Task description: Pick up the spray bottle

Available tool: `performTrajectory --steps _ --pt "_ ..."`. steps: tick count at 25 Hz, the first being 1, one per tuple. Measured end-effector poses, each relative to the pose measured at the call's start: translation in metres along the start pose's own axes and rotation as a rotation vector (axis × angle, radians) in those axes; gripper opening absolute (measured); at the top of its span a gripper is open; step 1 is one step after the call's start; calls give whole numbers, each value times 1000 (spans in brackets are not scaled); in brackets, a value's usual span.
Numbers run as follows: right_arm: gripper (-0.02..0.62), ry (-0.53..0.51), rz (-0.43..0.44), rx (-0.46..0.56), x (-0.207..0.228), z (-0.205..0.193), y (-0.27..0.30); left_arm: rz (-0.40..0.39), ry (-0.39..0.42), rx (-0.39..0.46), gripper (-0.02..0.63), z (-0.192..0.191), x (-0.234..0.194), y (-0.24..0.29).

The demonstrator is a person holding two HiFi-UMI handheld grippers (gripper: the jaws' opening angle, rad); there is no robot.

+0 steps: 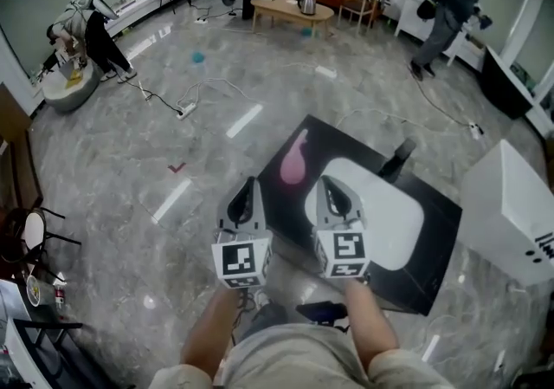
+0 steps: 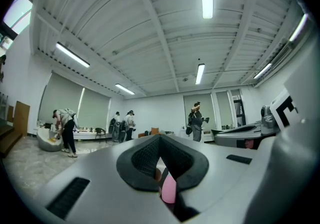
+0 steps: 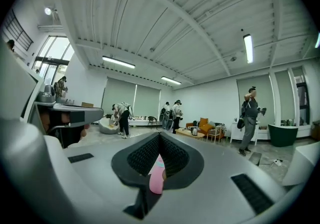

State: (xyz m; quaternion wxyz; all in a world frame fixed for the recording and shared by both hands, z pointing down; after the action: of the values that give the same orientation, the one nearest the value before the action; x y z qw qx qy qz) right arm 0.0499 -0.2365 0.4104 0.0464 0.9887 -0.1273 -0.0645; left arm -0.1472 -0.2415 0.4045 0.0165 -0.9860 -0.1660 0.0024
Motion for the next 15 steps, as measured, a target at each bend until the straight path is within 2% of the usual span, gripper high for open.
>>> performTrajectory --steps 8,15 --pt "3 -12 -36 -44 -4 -15 28 -65 -6 7 0 -11 -16 34" --pt "3 -17 -5 -67 4 -21 45 -62 14 4 0 -19 -10 49"
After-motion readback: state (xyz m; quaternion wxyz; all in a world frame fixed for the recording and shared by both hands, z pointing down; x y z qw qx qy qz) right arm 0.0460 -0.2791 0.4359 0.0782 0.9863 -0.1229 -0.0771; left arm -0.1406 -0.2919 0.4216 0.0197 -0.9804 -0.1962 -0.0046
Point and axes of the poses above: the fingertips, and each gripper's own axes: y forward along the fingers, x to its right, z out of its top, the point moved 9 cm from there along -y, backward along the fingers, and after that the axes turned 1 degree about -x, right-handed, at the moved point
